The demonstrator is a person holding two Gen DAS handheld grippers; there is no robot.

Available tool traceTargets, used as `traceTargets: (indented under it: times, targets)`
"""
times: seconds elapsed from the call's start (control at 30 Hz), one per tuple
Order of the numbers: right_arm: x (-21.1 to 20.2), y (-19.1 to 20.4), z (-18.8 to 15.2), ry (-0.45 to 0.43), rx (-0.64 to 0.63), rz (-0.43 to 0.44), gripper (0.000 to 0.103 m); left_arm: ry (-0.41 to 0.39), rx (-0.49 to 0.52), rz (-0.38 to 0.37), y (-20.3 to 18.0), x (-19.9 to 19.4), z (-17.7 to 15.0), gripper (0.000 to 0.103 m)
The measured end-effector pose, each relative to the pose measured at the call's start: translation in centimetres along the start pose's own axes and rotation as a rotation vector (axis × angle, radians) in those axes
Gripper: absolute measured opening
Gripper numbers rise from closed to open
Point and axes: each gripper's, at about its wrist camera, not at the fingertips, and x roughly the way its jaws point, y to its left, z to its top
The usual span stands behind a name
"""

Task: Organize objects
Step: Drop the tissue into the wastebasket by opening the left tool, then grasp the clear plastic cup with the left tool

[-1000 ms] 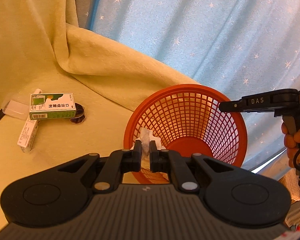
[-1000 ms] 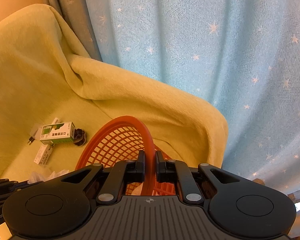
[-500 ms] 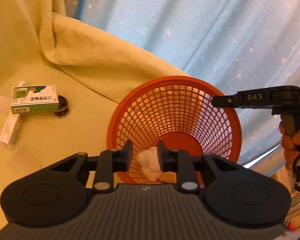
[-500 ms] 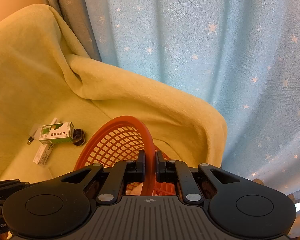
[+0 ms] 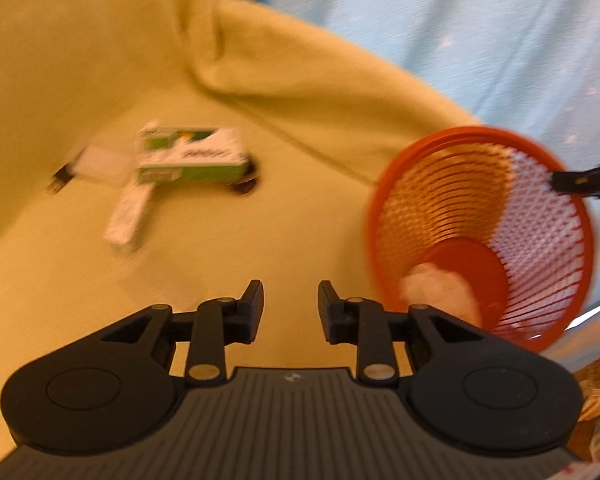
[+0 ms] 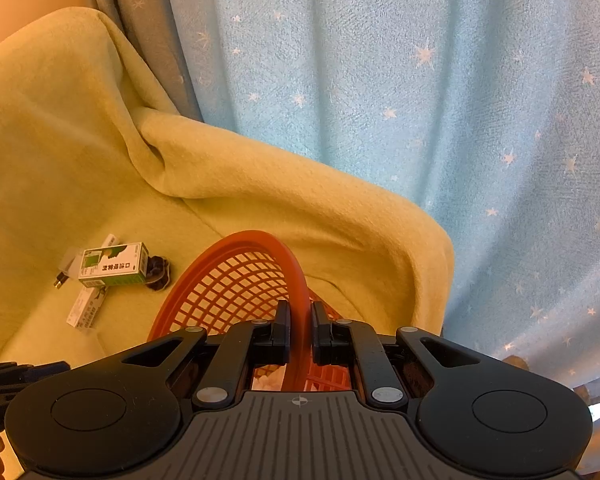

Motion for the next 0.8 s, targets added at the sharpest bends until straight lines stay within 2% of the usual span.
traceTargets:
  times: [0.23,0.47,0.6,0.73,0.8]
  targets:
    - [0.2,0.2,0.0,0.000,-0.004,-0.012,0.006,0.053,-0.052,0.123,3.7,2.4,-0.8,0.026]
    - [0.5,0.4,0.3,0.002,0.006,-0.023,0.006,0.064,-0.068,0.161,5.4,3.4,-0.6,0.027]
    - [0.6,0.4,0.5,0.003,0.010,-0.026,0.006,0.074,-0.072,0.183,6.1,4.1,-0.4,0.034]
    - [0.6,0.4,0.6,0.005,0.009,-0.029,0.006,0.087,-0.073,0.202,6.7,5.0,-0.2,0.034]
    - [0.6,0.3,0.6,0.006,0.006,-0.033,0.006,0.088,-0.080,0.209,6.9,5.5,0.0,0.039]
